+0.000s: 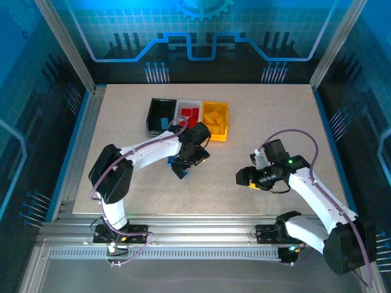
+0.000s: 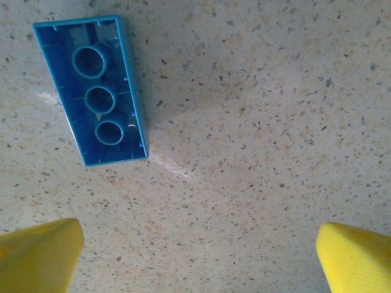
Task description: Sort the legos into containers by color
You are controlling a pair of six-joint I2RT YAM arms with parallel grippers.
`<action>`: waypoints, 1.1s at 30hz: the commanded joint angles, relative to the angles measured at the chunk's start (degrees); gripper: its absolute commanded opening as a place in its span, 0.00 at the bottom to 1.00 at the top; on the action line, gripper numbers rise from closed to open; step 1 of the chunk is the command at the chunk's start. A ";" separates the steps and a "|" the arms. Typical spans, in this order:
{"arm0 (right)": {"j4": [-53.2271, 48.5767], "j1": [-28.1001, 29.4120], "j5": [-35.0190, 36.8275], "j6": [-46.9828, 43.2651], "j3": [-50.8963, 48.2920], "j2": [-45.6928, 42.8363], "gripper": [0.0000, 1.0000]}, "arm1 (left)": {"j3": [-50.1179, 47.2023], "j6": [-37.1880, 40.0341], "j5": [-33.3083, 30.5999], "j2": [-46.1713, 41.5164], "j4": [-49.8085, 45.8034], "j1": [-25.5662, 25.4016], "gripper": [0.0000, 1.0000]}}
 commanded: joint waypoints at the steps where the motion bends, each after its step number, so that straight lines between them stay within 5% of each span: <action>1: -0.13 0.61 -0.63 -0.92 1.78 -0.33 0.72 | 0.49 -1.68 0.14 0.49 -1.38 -0.59 0.99; 11: -1.11 0.87 -0.36 -1.00 2.94 0.10 0.70 | -8.17 -6.65 -2.06 -2.16 3.03 1.70 0.96; 33: -3.99 1.18 2.24 -0.76 5.91 -1.03 0.64 | -6.30 -0.52 -0.04 6.50 6.29 8.28 0.74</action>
